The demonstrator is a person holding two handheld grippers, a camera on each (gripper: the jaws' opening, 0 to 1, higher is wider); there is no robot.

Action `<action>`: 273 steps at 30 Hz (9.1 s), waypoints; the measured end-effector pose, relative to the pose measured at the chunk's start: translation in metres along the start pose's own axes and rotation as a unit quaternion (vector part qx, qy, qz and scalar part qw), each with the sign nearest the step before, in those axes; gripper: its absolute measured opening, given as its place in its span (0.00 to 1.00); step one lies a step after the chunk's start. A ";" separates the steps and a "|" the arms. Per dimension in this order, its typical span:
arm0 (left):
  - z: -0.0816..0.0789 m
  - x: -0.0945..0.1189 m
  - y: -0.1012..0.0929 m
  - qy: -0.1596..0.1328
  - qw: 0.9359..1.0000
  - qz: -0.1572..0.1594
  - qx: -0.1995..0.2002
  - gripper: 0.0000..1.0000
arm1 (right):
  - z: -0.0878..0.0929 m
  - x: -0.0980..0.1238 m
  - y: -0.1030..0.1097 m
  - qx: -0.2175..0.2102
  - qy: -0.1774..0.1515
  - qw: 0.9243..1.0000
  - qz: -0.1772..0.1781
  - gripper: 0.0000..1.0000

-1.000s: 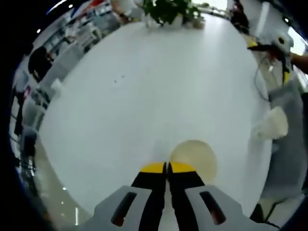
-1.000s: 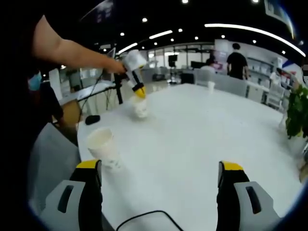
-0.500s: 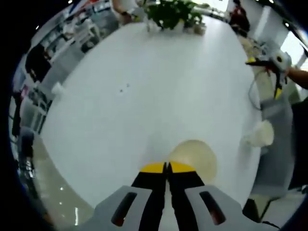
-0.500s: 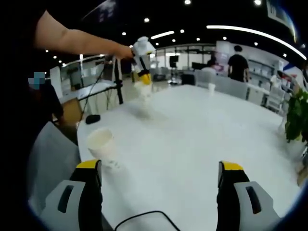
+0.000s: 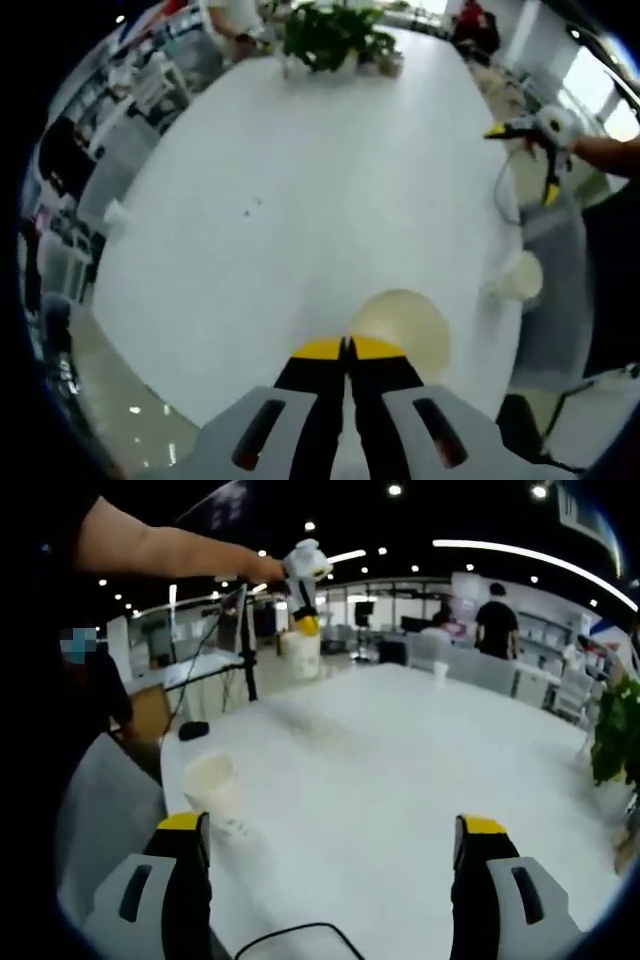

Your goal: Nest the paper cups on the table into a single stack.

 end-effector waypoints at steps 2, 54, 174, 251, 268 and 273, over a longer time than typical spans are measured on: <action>-0.008 0.003 -0.001 -0.001 1.000 -0.001 -0.003 0.00 | -0.002 0.001 0.001 0.000 -0.005 1.000 -0.001 1.00; -0.124 0.031 -0.081 -0.024 0.999 0.037 -0.019 0.00 | -0.007 0.025 0.005 0.008 -0.017 1.000 0.001 1.00; -0.092 -0.059 -0.222 -0.043 0.997 0.045 0.035 0.00 | 0.010 0.036 0.042 0.011 -0.007 0.999 -0.042 1.00; -0.072 -0.135 -0.268 -0.040 0.998 0.028 0.046 0.00 | 0.031 0.053 0.058 0.002 -0.003 0.999 -0.048 1.00; -0.078 -0.133 -0.260 -0.072 0.995 0.032 0.060 0.23 | 0.029 0.057 0.054 0.001 -0.002 0.999 -0.049 1.00; -0.080 -0.130 -0.261 -0.079 0.994 0.044 0.062 0.30 | 0.028 0.058 0.050 -0.001 -0.002 0.999 -0.048 1.00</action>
Point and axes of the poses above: the point that each gripper's makers call its tool centre point, and the gripper's own axes: x roughly backward along the fingers, y roughly to its left, z roughly out of its underside, the point moved 9 cm from there along x, roughly backward along the fingers, and after that the axes turned 15 degrees about -x, right-handed, at the moved point
